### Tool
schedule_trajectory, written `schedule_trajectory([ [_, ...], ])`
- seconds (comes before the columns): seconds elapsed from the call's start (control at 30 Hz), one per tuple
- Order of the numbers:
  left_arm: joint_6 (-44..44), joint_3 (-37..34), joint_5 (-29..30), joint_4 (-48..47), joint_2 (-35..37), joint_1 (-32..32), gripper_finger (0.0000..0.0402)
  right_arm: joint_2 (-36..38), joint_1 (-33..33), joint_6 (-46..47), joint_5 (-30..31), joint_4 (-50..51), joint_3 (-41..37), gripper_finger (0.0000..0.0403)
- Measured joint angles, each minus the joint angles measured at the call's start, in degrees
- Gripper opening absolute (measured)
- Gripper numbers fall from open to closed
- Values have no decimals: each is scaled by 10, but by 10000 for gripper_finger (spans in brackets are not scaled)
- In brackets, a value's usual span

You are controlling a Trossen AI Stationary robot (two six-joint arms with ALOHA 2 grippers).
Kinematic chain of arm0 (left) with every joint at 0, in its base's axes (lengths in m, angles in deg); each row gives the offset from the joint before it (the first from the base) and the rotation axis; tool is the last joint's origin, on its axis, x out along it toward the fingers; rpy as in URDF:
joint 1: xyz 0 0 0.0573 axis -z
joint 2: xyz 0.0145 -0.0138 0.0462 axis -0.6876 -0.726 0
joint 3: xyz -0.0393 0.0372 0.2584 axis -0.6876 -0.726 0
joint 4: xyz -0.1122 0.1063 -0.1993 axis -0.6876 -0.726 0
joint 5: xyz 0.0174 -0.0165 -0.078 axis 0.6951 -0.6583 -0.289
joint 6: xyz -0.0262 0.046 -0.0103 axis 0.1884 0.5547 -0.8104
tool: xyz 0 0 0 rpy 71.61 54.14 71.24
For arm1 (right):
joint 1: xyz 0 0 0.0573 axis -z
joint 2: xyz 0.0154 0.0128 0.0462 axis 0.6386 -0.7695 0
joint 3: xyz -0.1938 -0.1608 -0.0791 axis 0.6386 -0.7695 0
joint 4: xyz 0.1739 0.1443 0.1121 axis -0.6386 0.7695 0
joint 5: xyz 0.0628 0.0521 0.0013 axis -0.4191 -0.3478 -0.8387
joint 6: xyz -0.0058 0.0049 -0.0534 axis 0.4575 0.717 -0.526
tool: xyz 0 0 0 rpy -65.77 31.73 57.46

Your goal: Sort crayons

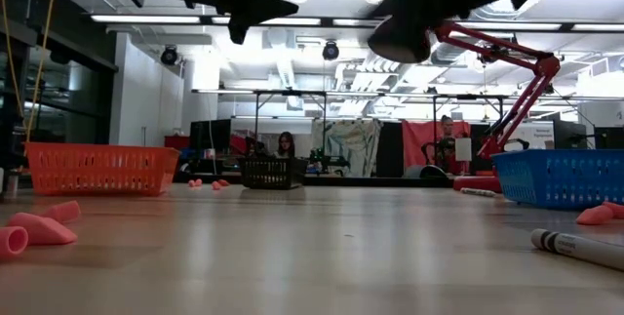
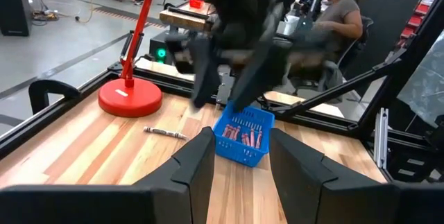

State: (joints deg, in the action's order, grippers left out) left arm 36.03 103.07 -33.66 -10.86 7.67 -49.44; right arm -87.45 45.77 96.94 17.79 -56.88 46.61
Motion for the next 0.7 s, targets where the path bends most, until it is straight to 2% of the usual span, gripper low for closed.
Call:
schedule_trajectory([
  [0.1, -8, 0, 0, 0, 0, 0, 124, -10, 2, 35, 96, 225, 39, 165],
  [0.2, -14, 0, 1, -1, 0, 0, 124, -26, 21, 160, 188, 425, 54, 165],
  [0.27, -14, 0, 1, -1, 0, 0, 124, -32, 47, 258, 199, 512, 51, 165],
  [0.33, -15, 0, 2, -1, 0, 0, 124, -39, 77, 327, 179, 570, 38, 165],
  [0.43, -14, 0, 3, -1, 0, 0, 124, -46, 117, 349, 142, 577, 5, 165],
  [0.7, -15, 0, 4, -1, 0, 0, 124, -48, 174, 353, 95, 433, -66, 165],
])
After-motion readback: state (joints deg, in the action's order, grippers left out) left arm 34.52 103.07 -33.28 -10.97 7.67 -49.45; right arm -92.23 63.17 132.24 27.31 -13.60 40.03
